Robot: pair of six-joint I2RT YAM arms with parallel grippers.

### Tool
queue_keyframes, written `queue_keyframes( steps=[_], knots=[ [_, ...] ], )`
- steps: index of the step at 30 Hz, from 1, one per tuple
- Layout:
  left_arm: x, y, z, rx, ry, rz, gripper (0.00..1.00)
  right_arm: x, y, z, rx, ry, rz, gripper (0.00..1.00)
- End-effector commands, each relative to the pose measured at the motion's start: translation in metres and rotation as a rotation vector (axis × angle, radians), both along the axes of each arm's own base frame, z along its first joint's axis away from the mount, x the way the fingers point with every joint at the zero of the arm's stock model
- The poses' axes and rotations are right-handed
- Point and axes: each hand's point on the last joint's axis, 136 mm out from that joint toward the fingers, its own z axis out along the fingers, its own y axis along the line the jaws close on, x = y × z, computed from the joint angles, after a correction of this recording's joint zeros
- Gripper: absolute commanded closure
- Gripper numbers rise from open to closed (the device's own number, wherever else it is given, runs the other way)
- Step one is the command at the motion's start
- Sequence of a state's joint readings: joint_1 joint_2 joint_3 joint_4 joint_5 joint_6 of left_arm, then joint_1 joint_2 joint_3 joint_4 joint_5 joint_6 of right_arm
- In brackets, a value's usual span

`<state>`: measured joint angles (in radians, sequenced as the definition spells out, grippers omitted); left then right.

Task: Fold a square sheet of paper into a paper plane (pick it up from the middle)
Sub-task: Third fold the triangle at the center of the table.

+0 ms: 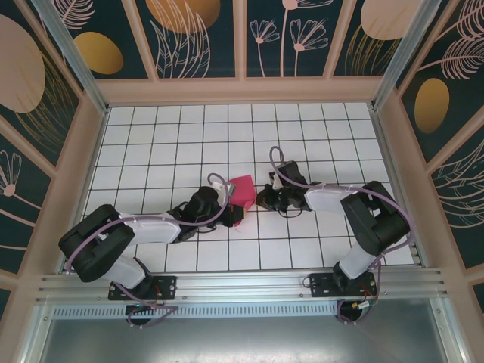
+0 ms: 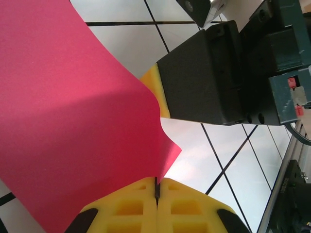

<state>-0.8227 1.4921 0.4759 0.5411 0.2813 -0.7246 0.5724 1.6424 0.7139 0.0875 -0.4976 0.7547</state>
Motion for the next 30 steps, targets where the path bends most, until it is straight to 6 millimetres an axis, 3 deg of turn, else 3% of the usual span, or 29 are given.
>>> queue_keyframes(
  steps=[1,11,17,24,28,30],
  knots=[
    [0.0,-0.001,0.001,-0.04,0.006,0.007,1.0,0.013,0.012,0.013,0.044,-0.039,-0.002,0.93],
    [-0.001,-0.002,-0.002,-0.055,0.023,0.009,1.0,0.01,0.015,0.014,0.059,-0.033,-0.001,0.93],
    [-0.001,-0.002,-0.003,-0.063,0.03,0.011,1.0,0.004,0.021,0.0,0.059,-0.001,0.017,0.93],
    [0.0,0.0,-0.006,-0.043,0.026,0.018,1.0,0.004,0.004,-0.03,-0.066,0.027,-0.006,0.93],
    [0.002,0.002,-0.006,-0.039,0.022,0.025,1.0,0.003,0.003,-0.036,-0.11,0.028,0.01,0.93],
    [0.003,0.003,-0.006,-0.037,0.024,0.037,1.0,0.004,0.006,-0.029,-0.104,0.011,0.021,0.93]
  ],
)
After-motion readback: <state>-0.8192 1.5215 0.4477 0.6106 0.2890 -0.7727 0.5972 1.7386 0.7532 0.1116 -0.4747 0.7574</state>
